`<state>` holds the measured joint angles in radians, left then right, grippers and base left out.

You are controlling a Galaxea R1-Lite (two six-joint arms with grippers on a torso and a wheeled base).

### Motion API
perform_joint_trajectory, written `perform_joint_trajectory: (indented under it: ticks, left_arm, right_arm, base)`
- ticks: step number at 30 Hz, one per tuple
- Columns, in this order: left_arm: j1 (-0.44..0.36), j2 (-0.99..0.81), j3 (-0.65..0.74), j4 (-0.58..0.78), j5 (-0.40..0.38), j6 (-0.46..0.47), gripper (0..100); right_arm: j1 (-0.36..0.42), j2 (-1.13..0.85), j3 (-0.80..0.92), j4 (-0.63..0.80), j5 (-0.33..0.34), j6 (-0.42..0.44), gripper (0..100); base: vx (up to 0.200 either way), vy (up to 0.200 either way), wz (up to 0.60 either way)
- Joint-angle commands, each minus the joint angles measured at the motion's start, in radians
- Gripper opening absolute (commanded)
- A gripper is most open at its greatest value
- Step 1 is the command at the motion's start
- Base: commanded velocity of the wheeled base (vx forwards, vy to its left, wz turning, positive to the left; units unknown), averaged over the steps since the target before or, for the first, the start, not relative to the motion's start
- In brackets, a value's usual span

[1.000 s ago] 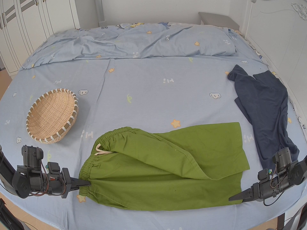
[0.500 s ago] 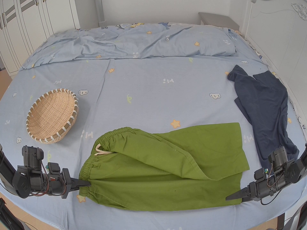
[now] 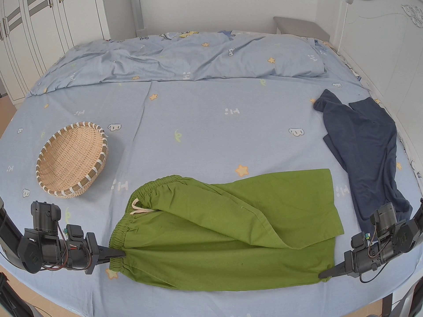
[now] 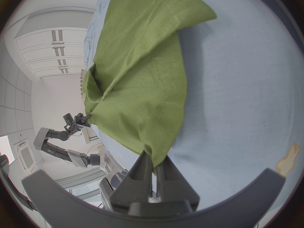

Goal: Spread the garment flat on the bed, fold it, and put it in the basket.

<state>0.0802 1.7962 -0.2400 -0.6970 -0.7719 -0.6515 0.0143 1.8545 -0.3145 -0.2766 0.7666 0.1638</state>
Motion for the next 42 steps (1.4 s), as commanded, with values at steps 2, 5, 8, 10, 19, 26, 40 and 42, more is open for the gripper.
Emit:
perform_joint_trajectory:
  ticks: [2,5,8,10,19,26,40,42]
  left_arm:
    - [0.013,0.0,0.001,0.002,0.0,0.0,0]
    - [0.036,-0.012,0.001,0.017,-0.003,0.0,0]
    - [0.044,-0.034,0.001,0.068,-0.001,0.001,0]
    - [0.041,-0.067,-0.001,0.125,0.0,0.018,0]
    - [0.046,-0.115,-0.015,0.419,0.011,0.263,0]
    - [0.066,-0.106,-0.004,0.432,0.013,0.339,0]
    - [0.062,-0.023,0.019,0.435,0.033,0.467,0]
    - [0.059,-0.021,0.019,0.433,0.049,0.467,0]
  right_arm:
    - [-0.016,-0.008,0.006,0.002,0.002,-0.001,0]
    - [-0.02,-0.038,0.015,0.014,0.002,0.002,0]
    - [-0.011,-0.115,0.025,0.053,-0.006,0.0,0]
    - [-0.008,-0.152,0.021,0.106,-0.012,-0.003,0]
    - [-0.016,-0.239,0.046,0.224,-0.087,-0.021,0]
    - [-0.008,-0.247,0.097,0.215,-0.09,-0.029,0]
    - [0.001,-0.241,0.144,0.214,-0.099,-0.029,0]
    - [0.009,-0.236,0.146,0.214,-0.109,-0.03,0]
  base:
    - [0.0,0.0,0.0]
    - [0.0,0.0,0.0]
    - [0.0,0.0,0.0]
    - [0.0,0.0,0.0]
    - [0.0,0.0,0.0]
    - [0.0,0.0,0.0]
    - [0.0,0.0,0.0]
    - [0.0,0.0,0.0]
